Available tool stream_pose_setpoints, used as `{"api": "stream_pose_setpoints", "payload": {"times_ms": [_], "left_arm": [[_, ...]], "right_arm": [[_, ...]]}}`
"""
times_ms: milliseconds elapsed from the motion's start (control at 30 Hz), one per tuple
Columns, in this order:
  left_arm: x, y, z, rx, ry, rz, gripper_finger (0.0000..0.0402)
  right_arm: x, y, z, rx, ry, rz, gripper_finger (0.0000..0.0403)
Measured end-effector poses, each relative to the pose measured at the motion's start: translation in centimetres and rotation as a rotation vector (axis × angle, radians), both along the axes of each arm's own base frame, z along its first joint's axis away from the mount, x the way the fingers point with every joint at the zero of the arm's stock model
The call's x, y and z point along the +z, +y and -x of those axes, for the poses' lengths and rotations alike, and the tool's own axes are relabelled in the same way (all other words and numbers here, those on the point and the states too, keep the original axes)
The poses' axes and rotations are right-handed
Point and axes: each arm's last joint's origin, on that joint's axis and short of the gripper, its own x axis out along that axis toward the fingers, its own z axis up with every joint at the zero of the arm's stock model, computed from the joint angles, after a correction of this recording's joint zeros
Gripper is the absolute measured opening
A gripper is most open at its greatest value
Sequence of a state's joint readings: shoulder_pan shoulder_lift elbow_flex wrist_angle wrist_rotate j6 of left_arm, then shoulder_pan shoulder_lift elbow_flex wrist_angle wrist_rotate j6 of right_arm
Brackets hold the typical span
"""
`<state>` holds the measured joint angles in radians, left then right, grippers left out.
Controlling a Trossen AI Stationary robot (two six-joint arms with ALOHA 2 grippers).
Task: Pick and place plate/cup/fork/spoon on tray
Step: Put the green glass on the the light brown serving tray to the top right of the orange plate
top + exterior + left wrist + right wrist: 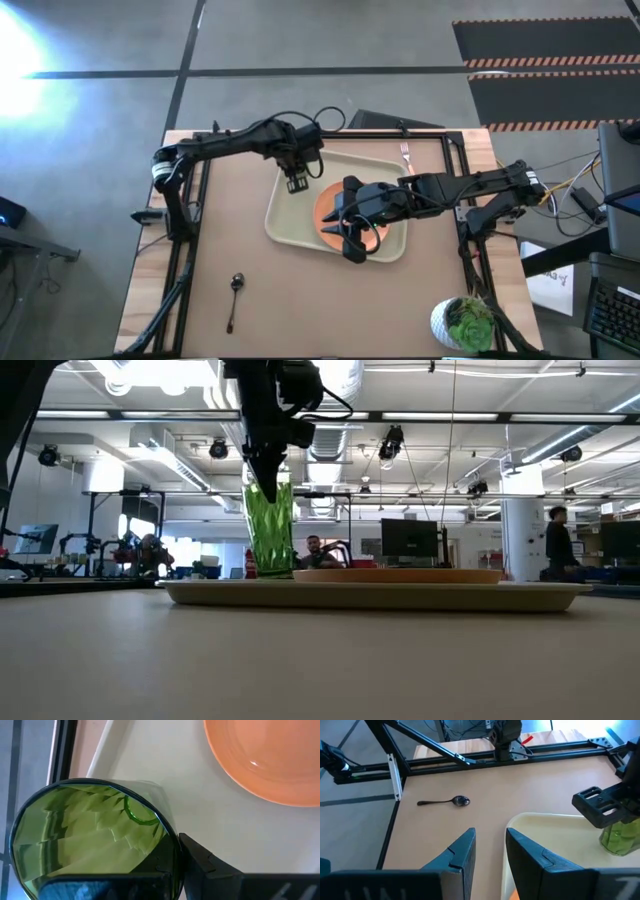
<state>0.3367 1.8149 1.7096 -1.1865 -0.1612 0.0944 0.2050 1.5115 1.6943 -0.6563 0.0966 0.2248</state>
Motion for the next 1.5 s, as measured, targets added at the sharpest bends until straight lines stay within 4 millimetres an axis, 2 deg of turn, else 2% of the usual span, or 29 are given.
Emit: {"api": "stream_pose_setpoints", "payload": {"times_ms": [700,1000,1367,1500], "left_arm": [[-1.2,0.8,0.1,0.011,-0.029,0.045,0.0],[-2.6,0.7,0.4,0.01,-0.008,0.065,0.0],[-2.2,0.9,0.0,0.016,-0.04,0.066,0.0001],[-2.2,0.9,0.0,0.014,-0.049,0.068,0.0013]], "right_arm": [[0.2,0.0,0.2,0.001,-0.007,-0.004,0.0095],[0.2,0.0,0.2,0.001,-0.007,-0.004,0.0095],[0.2,0.0,0.2,0.0,-0.008,-0.004,0.0095],[0.2,0.0,0.2,0.001,-0.008,-0.004,0.0095]]}}
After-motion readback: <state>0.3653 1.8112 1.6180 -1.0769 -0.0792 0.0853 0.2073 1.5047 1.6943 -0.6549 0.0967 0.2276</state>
